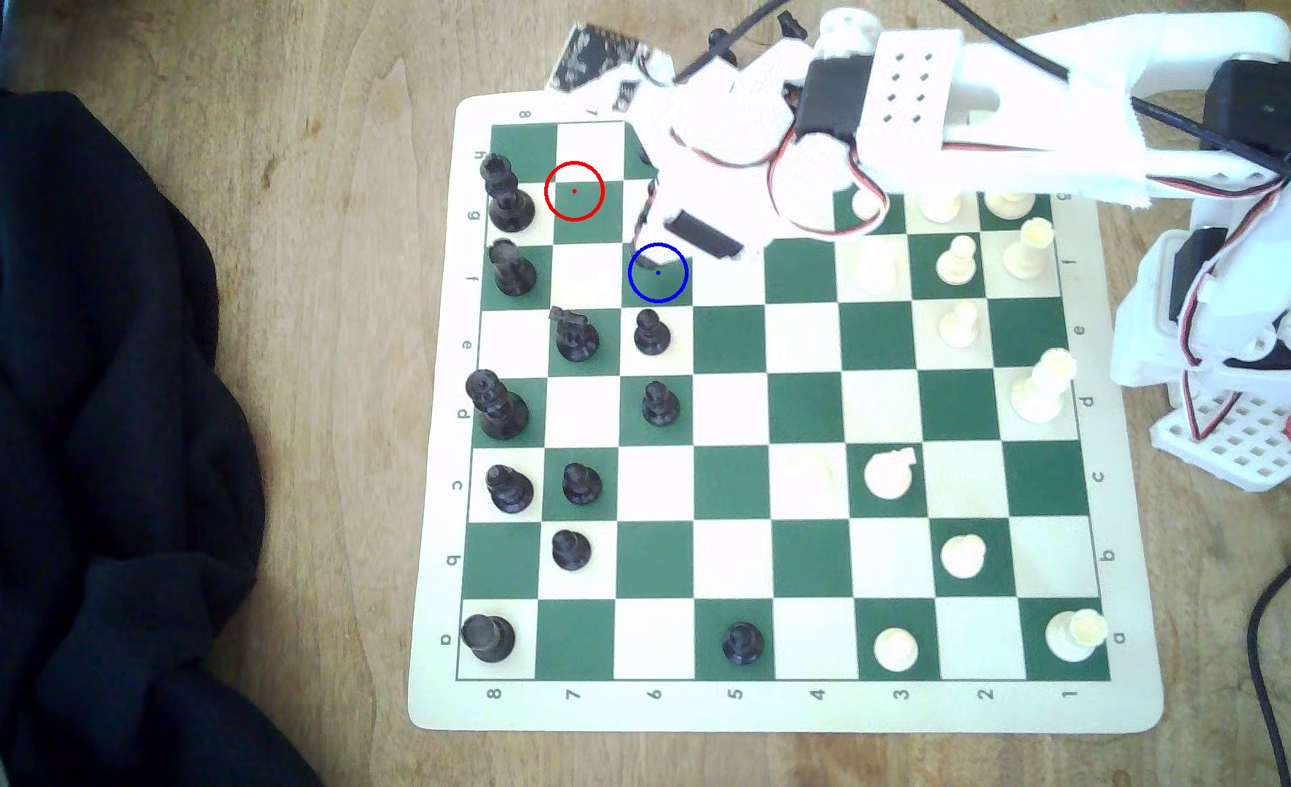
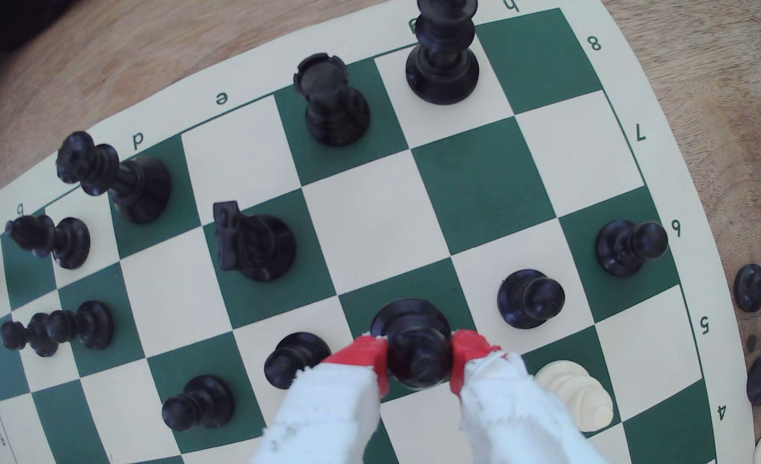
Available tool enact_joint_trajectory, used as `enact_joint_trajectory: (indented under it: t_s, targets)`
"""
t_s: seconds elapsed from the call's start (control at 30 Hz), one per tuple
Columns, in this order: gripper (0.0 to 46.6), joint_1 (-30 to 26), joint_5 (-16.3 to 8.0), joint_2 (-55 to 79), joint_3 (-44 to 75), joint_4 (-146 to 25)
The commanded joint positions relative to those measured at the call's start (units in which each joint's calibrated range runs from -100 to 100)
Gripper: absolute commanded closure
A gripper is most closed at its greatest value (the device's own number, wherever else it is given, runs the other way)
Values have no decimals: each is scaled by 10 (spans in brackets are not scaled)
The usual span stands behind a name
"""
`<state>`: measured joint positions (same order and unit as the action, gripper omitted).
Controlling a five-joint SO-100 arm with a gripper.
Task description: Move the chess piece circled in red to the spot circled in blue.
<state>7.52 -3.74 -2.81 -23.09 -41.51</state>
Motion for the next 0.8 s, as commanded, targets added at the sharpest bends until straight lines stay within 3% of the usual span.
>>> enact_joint_trajectory:
  t_s: [0.0,0.77]
  targets:
    - [455,3,1,-41,11,16]
    - [452,-1,3,59,28,41]
